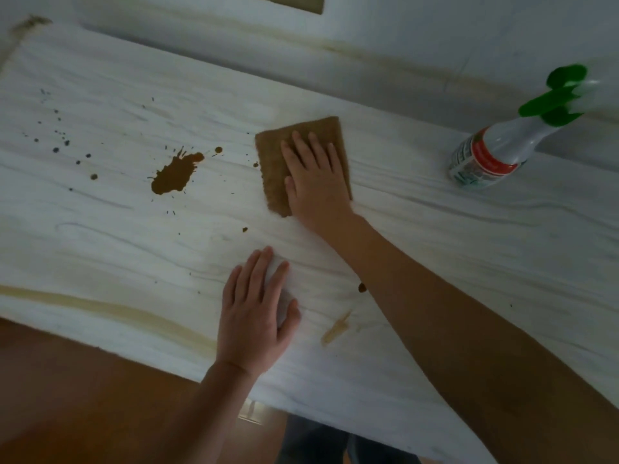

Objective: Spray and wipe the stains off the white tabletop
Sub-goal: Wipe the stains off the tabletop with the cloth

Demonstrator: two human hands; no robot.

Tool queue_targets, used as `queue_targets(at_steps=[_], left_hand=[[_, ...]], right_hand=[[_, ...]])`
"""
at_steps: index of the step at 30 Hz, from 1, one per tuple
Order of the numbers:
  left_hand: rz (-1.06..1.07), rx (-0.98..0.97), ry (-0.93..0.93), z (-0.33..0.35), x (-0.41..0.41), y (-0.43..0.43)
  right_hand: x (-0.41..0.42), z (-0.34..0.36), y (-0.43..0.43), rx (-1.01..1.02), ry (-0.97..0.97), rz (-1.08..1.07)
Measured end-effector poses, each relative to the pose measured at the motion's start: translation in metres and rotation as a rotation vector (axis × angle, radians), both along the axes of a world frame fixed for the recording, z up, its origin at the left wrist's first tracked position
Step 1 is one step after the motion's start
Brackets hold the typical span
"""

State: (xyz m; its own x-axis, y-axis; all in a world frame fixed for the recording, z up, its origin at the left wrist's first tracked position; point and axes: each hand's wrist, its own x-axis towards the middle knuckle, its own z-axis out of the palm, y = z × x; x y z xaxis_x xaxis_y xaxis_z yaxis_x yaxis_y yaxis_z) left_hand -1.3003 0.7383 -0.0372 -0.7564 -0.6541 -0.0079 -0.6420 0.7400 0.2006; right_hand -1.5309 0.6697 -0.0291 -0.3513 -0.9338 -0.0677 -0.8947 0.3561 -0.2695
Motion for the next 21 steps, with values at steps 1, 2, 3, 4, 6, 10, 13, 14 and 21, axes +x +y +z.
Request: queue_targets(at_steps=[1, 2, 3, 4, 6, 10, 13, 14, 21], left_hand=[[0.0, -0.003, 0.005, 0.0, 0.0, 0.0], [0.002, -0.004, 0.008, 0.0, 0.0, 0.0], [0.006, -0.004, 0.008, 0.0, 0.0, 0.0], [0.008, -0.001, 0.006, 0.0, 0.0, 0.0], [0.009, 0.007, 0.002, 0.0, 0.0, -0.001], [0.004, 0.014, 0.019, -0.002, 0.001, -0.001], [0.006, 0.015, 0.03, -0.002, 0.001, -0.001], [0.006, 0.016, 0.028, -0.002, 0.001, -0.001], [0.006, 0.017, 0.012, -0.003, 0.001, -0.001]], right_hand=[[0.004, 0.0, 0.009, -0.01, -0.011, 0.029], [0.008, -0.001, 0.02, -0.02, -0.023, 0.05], [0.01, -0.001, 0.032, -0.032, -0.036, 0.059], [0.012, -0.001, 0.046, -0.041, -0.046, 0.054], [0.011, -0.001, 0.077, -0.048, -0.052, 0.01], [-0.005, 0.002, 0.12, 0.002, -0.043, -0.083], [-0.025, 0.004, 0.105, 0.051, -0.015, -0.119], [-0.033, 0.004, 0.09, 0.063, -0.006, -0.14], [-0.033, 0.004, -0.041, 0.052, -0.02, -0.172]])
